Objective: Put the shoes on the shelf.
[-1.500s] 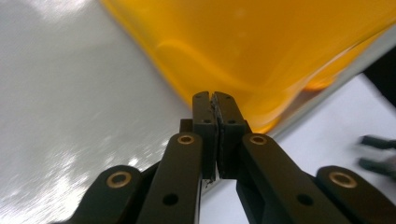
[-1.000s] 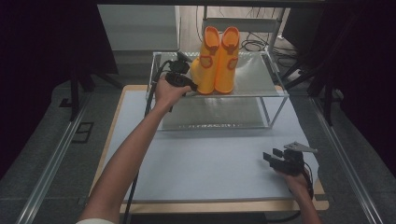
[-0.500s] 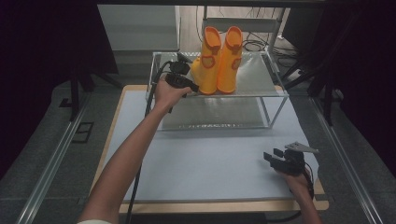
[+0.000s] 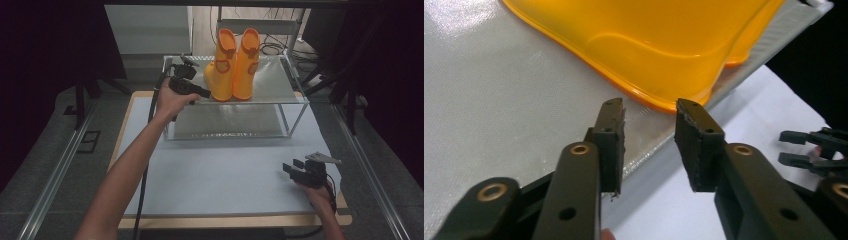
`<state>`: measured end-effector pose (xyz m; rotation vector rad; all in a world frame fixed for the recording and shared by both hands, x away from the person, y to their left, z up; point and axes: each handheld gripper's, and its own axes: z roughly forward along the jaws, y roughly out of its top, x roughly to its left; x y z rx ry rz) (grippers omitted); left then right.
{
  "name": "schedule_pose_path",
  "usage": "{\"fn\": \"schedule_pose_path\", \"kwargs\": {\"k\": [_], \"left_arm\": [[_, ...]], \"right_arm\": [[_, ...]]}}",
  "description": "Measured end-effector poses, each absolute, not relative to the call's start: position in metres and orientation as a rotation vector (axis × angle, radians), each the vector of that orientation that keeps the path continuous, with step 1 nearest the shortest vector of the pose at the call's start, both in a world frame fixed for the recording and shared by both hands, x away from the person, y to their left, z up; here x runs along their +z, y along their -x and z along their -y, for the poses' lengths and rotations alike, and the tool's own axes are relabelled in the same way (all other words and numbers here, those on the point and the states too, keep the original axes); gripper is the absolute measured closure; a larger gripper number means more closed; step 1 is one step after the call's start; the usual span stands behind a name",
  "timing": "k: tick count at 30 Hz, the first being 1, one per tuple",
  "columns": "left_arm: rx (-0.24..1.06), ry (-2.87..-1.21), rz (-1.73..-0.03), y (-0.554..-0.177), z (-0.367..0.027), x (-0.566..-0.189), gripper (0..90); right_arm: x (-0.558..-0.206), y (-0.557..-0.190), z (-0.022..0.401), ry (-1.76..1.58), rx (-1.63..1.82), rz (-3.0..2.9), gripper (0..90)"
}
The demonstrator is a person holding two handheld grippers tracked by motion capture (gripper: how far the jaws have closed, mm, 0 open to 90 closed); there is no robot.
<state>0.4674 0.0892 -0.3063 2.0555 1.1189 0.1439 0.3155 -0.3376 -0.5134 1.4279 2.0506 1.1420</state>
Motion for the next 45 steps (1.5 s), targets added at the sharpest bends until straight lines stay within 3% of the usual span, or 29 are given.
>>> {"fn": "schedule_pose_path", "kwargs": {"k": [11, 26, 45], "left_arm": [[0.115, -2.033, -1.054, -0.446, -0.113, -0.301, 55.3], [0.044, -1.99, -1.02, -0.405, -0.149, -0.305, 54.8], [0.059, -2.004, -1.025, -0.341, -0.192, -0.376, 52.6]], "right_arm": [[-0.514, -0.316, 0.339, -1.431, 1.145, -2.044, 46.2], [-0.514, -0.316, 0.339, -1.436, 1.144, -2.05, 46.2], [-0.514, -0.317, 0.339, -1.429, 1.153, -2.044, 45.9]]}}
